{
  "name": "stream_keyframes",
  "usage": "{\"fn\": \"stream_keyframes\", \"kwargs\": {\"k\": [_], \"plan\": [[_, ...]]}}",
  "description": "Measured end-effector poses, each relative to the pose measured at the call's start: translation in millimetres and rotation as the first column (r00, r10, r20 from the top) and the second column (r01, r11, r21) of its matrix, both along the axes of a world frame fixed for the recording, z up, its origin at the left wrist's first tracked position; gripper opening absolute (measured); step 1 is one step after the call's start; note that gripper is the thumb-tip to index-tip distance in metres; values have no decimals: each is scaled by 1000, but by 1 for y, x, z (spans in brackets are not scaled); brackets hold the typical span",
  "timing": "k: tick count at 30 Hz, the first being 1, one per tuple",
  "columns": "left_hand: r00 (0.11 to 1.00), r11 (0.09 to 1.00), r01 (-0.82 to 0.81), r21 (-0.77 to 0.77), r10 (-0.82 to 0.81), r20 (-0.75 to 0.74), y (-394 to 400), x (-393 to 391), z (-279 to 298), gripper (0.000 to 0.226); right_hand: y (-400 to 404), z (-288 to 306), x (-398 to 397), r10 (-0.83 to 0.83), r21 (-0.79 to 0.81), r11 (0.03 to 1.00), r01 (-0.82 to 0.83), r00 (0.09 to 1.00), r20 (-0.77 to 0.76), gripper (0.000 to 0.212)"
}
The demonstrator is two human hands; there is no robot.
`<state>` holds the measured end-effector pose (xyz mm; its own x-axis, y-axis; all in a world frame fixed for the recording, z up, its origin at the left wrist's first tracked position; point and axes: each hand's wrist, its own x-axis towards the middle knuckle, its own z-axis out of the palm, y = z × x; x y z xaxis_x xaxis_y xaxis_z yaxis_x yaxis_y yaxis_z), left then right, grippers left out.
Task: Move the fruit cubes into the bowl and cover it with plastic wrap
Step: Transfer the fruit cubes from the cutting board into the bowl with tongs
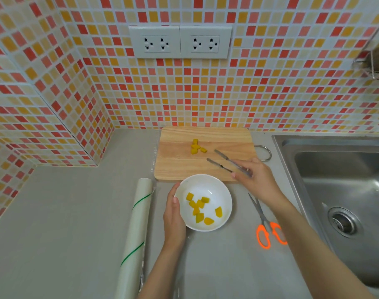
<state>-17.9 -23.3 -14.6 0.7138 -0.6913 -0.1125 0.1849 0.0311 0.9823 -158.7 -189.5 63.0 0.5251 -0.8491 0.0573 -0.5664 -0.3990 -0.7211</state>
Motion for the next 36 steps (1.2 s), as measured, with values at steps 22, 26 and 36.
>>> {"fn": "stream_keyframes", "kwargs": {"k": [22, 26, 36], "plan": [[996, 1000, -21, 8, 20, 83, -1, -3, 1, 35, -62, -44, 92, -62, -62, 997, 48, 965, -256, 28], [995, 1000, -23, 15, 22, 92, 0, -3, 2, 35, -50, -42, 77, -51, -24, 999, 47, 981, -187, 27], [995, 1000, -25, 9, 24, 102, 0, -4, 2, 32, 26, -15, -4, 104, 28, 994, -107, 991, 88, 33]]}}
